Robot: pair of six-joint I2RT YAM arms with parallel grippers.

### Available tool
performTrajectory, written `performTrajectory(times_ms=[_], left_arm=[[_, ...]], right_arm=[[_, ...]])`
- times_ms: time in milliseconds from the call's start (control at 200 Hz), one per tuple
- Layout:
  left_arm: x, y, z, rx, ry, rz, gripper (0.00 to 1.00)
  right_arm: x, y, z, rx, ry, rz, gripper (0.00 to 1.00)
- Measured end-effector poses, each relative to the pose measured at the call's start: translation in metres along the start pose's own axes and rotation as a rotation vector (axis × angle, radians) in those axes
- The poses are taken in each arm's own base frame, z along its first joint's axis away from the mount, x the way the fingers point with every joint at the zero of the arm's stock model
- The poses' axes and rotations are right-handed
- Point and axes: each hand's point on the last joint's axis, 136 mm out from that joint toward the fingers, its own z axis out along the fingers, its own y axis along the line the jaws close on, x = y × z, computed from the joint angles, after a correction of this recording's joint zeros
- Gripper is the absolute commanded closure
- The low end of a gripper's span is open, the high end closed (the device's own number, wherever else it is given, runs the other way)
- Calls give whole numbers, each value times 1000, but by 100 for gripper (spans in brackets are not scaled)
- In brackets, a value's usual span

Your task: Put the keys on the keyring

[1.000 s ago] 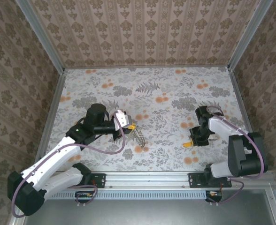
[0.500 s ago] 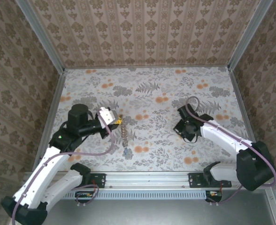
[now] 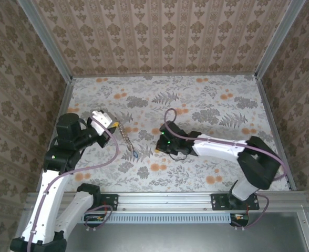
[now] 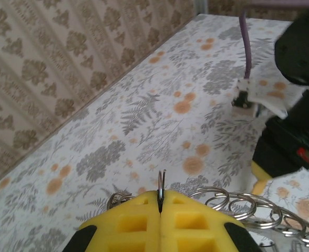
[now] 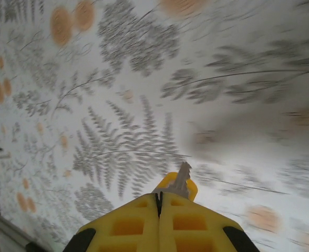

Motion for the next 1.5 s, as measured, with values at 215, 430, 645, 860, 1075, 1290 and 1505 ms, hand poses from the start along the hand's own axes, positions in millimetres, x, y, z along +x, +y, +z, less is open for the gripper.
performTrajectory(times_ms=[215,430,645,860,1075,1290,1505], left_arm=[[8,19,-4,-71,23,-65,100],[11,34,-10,-128,33,-96,100],[8,46,-17,-168,41,-112,100],[5,44,-17,-152,26,-131,100],[3,40,-17,-131,11,-151,100],[3,39,-16,-123,7,-167,100],[3,33,-14,-89,-5,-181,100]], right_arm=[[16,77,48,-148,103,-213,100],[20,120,63,-288,151,-502,100],[27,132,62,-346,196,-912,100],[52,82,62,-383,298,-1351,100],[66,30,64,-340,419,-1590,100],[72,-4,55,-315,429,-1691,91],[69,-13,51,-304,377,-1749,74]])
